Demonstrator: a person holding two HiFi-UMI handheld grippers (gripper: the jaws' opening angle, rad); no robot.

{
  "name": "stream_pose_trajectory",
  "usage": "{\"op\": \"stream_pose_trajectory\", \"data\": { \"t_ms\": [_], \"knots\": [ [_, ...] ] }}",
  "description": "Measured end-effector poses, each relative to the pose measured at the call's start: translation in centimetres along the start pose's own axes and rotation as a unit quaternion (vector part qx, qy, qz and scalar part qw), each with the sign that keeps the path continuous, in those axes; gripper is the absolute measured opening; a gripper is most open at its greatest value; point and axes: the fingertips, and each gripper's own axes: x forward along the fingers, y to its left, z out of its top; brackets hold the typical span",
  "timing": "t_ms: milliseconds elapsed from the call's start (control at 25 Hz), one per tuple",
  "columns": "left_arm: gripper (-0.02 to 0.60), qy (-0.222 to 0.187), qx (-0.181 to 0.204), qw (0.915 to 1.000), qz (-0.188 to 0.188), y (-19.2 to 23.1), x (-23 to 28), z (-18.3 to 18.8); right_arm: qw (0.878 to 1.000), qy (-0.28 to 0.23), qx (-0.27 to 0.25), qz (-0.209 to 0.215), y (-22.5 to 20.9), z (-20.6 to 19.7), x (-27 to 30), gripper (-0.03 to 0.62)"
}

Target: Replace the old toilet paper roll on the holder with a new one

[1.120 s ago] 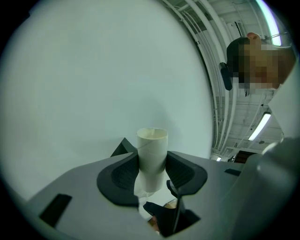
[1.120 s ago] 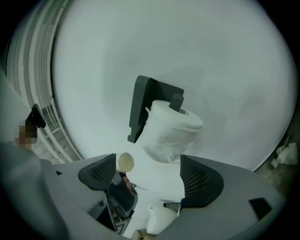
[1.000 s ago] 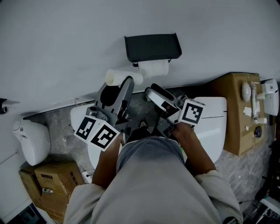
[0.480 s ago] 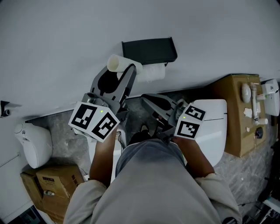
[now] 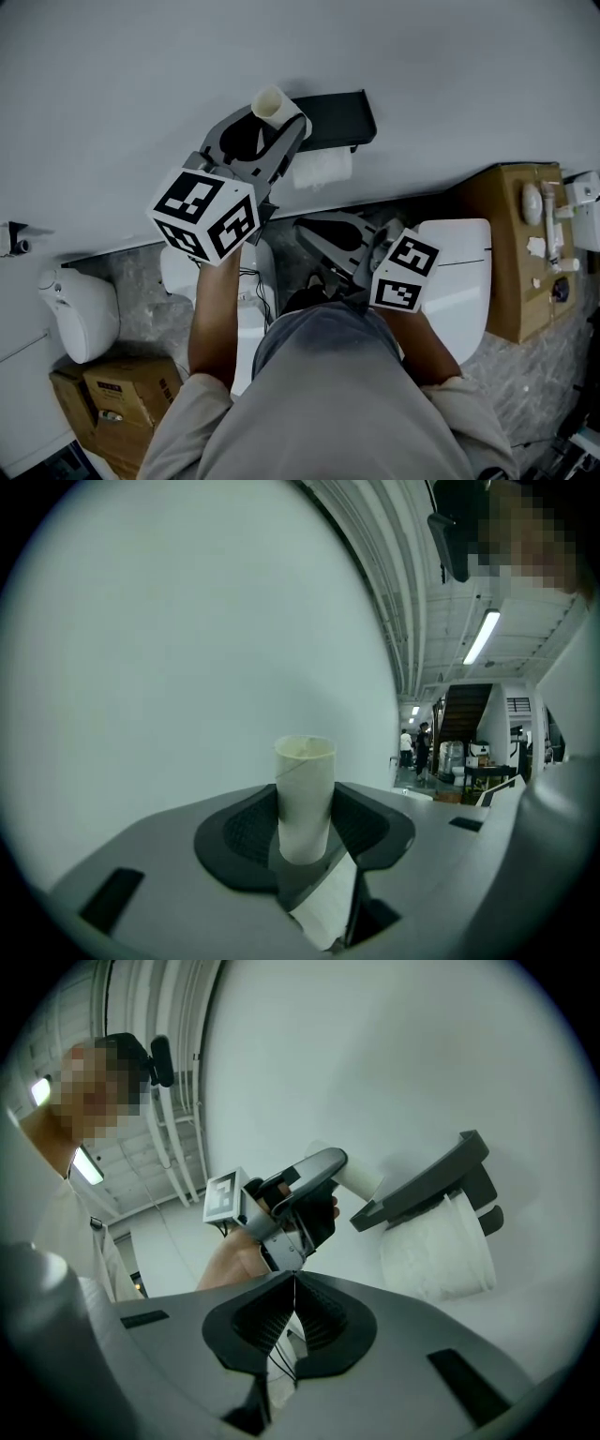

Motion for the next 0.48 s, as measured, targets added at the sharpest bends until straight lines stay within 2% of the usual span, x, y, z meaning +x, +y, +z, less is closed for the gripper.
{"op": "stream_pose_trajectory", "data": {
  "t_ms": [280, 480],
  "knots": [
    [0.172, 0.048, 0.032, 0.9983, -0.002, 0.7, 2.6, -0.6, 1.0, 0.016, -0.013, 0.01, -0.1, 0.1, 0.0, 0.018],
    [0.172, 0.069, 0.035, 0.997, -0.005, 0.7, 3.6, -1.4, 0.999, 0.025, -0.019, 0.019, -0.2, 0.0, 0.0, 0.018]
  ]
}}
